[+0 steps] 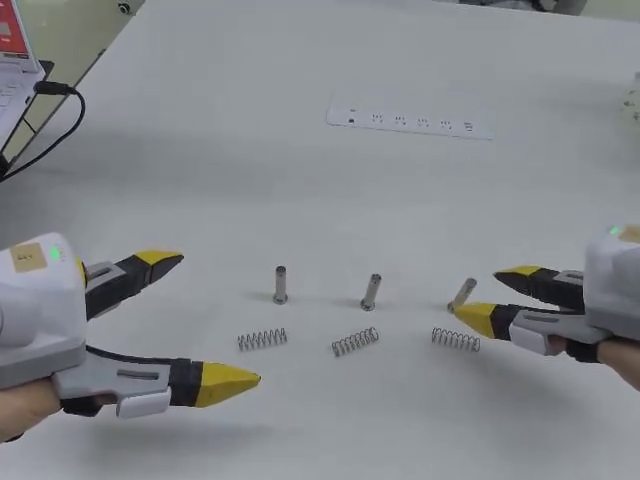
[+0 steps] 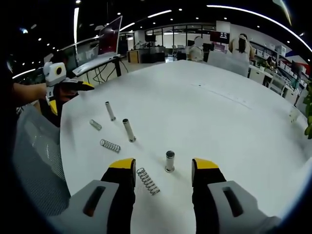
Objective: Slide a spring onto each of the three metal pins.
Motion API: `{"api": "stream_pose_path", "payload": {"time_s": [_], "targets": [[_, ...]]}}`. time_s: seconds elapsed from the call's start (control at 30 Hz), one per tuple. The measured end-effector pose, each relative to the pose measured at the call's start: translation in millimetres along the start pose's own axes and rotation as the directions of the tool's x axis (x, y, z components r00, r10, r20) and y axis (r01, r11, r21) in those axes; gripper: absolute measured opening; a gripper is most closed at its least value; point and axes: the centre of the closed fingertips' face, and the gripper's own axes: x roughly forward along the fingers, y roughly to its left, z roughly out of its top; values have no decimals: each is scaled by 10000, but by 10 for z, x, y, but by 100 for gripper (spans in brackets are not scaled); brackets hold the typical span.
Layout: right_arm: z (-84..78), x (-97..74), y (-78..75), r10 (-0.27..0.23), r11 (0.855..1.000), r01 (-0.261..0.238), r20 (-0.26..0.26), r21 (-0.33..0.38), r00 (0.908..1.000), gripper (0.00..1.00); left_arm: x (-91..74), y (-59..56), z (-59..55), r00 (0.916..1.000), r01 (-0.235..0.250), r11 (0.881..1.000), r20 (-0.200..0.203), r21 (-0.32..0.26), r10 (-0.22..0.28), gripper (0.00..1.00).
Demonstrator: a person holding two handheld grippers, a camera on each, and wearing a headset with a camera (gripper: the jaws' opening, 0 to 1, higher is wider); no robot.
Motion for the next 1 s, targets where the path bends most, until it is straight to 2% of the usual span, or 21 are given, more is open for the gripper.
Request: {"api": "stream_pose_path", "payload": {"time_s": [0.2,0.47,0.77,1.0], "targets": [[-29,-62,3,-48,10000,48,89,-7,9999,51,-4,-19,13,10000,15,10000,-15,91,-15,98],[-53,-150,-4,-123,9996,125,45,-252,9999,52,-12,-38,26,10000,56,9998,-22,191,-55,98],[-106,-156,123,173,9935,-221,-440,-1116,9989,49,-21,-41,33,10000,41,9998,10,219,-41,98],[-128,-151,183,447,9942,-500,-571,-954,9974,43,-45,-36,5,10000,21,9999,3,152,-21,98]]}}
